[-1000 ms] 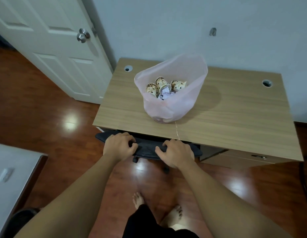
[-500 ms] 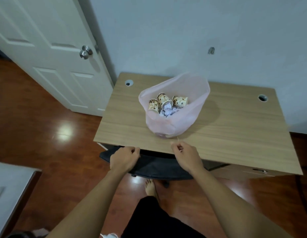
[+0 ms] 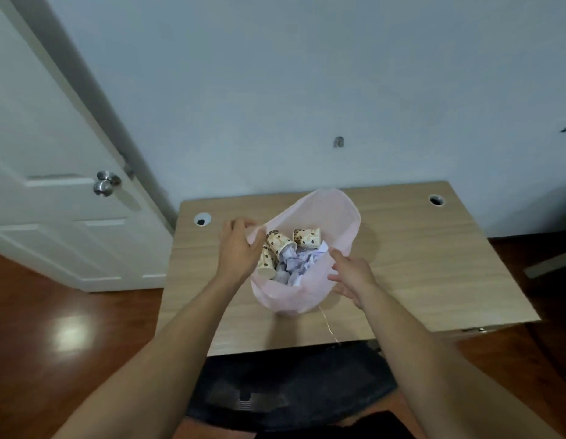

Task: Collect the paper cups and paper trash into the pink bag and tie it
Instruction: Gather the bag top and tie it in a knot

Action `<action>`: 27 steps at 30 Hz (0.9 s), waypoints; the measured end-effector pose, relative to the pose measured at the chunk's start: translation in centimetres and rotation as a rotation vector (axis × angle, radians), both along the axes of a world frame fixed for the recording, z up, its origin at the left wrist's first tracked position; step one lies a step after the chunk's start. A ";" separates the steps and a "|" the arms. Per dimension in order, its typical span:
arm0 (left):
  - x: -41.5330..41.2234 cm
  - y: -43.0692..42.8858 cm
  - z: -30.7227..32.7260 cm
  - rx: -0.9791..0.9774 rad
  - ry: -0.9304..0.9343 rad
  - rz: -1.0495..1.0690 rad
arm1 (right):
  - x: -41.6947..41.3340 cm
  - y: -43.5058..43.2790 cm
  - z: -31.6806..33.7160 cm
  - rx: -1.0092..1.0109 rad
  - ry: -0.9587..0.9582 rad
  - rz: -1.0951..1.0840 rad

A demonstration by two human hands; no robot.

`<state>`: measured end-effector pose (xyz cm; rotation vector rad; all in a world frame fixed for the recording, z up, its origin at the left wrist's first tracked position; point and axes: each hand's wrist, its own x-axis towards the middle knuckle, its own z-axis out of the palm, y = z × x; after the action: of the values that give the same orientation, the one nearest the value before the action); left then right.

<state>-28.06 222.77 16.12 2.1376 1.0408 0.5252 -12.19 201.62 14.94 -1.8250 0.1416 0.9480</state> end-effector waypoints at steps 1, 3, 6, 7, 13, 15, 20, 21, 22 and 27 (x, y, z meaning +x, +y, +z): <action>0.9 0.5 -0.4 -0.027 0.084 -0.038 | 0.2 0.4 -0.2 0.011 0.013 -0.011; 2.5 1.0 -0.8 -0.041 0.229 -0.077 | 0.8 1.2 -0.7 0.011 0.000 -0.019; 4.4 2.3 -1.5 -0.061 0.351 -0.113 | 2.0 2.2 -0.6 0.023 -0.014 -0.022; 4.7 2.7 -1.6 -0.078 0.367 -0.119 | 2.4 2.4 -0.2 0.010 -0.028 -0.002; 4.8 5.8 -0.4 -0.023 0.309 -0.090 | 5.2 3.2 1.2 -0.098 -0.149 0.089; 4.3 7.6 0.7 0.002 0.255 -0.035 | 7.0 3.3 2.0 -0.159 -0.297 0.155; 1.9 11.8 3.3 -0.070 0.197 0.108 | 11.5 3.0 5.5 -0.384 -0.631 0.279; 1.5 12.4 3.4 -0.154 0.157 0.155 | 12.3 2.8 5.9 -0.402 -0.656 0.281; 1.1 13.0 3.4 -0.254 0.115 0.206 | 12.8 2.6 6.3 -0.413 -0.670 0.285; -1.0 13.9 4.0 -0.544 0.044 0.265 | 13.7 1.4 6.8 -0.465 -0.703 0.370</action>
<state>-29.02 236.67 20.15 1.5507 1.3254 0.2713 1.52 203.01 21.77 -2.5730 -0.4614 0.4771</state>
